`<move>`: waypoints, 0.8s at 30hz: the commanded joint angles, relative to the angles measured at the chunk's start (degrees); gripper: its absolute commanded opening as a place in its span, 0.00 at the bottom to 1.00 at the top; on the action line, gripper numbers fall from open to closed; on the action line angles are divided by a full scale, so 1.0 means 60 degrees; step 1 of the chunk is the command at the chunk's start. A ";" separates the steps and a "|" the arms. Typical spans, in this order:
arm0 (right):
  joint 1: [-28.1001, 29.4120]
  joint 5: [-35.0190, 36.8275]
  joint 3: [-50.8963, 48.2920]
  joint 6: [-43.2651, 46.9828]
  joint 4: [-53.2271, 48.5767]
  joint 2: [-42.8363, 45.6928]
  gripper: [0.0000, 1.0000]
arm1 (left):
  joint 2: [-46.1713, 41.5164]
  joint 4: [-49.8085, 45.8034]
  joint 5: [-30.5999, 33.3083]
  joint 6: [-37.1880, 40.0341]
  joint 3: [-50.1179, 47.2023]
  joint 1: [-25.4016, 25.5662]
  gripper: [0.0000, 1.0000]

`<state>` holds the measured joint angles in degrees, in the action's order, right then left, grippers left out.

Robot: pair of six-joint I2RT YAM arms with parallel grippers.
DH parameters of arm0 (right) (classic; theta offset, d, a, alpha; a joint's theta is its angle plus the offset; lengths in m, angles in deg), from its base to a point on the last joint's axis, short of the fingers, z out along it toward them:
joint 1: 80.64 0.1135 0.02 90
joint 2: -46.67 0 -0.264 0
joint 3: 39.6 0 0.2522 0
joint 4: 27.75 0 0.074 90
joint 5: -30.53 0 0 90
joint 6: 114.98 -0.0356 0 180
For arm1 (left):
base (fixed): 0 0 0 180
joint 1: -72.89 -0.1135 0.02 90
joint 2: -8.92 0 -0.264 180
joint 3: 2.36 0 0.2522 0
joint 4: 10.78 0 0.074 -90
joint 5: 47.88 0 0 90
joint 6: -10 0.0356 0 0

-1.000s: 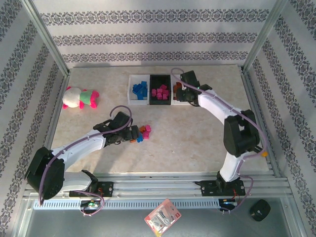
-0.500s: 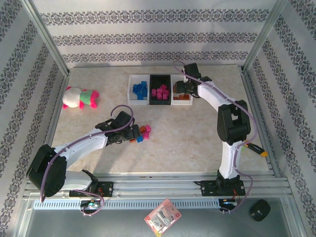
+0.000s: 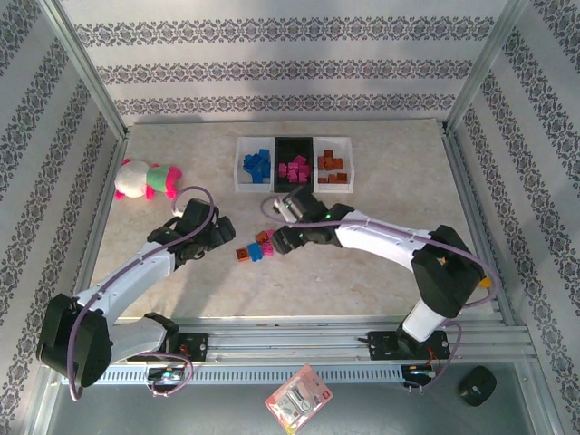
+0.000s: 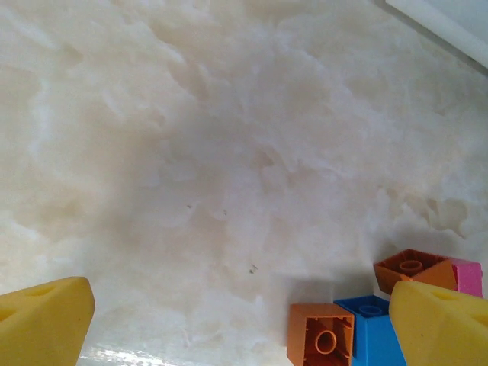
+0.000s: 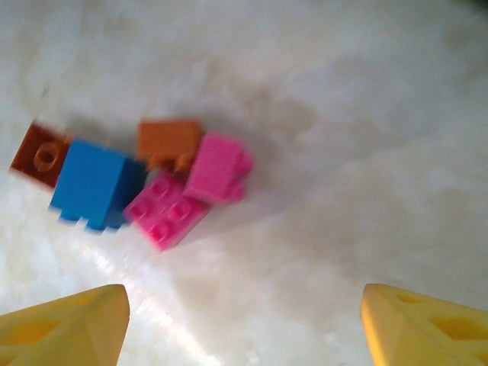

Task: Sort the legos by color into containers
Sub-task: Place the lego in the container, then move the legos to the center of the table.

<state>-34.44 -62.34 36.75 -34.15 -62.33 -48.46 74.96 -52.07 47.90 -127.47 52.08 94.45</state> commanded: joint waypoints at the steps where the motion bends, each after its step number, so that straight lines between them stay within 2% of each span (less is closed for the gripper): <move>1: 0.0163 -0.0328 0.0024 -0.0369 0.0035 -0.0542 0.78 | -0.0211 -0.0392 0.0003 0.0271 -0.0160 -0.0158 0.99; 6: 0.0515 -0.0504 0.0403 -0.0200 0.0194 -0.1488 0.82 | -0.0310 -0.0407 -0.0057 0.0235 -0.0217 -0.0161 0.99; 11: 0.0448 -0.0185 0.1087 -0.0281 0.0254 -0.2298 0.82 | -0.0445 -0.0436 0.0003 0.0196 -0.0359 -0.0173 0.99; 19: -0.0243 0.0186 0.2505 -0.0955 0.0301 -0.3345 0.82 | -0.0423 -0.0407 0.0000 0.0236 -0.0382 -0.0167 0.99; 24: -0.0760 0.0262 0.2833 -0.1431 0.0178 -0.3578 0.80 | -0.0421 -0.0335 -0.0022 0.0264 -0.0429 -0.0168 0.99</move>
<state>-37.59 -62.45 52.38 -39.84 -60.78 -69.08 73.26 -52.64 47.88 -126.83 50.36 94.12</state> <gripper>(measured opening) 0.805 0.992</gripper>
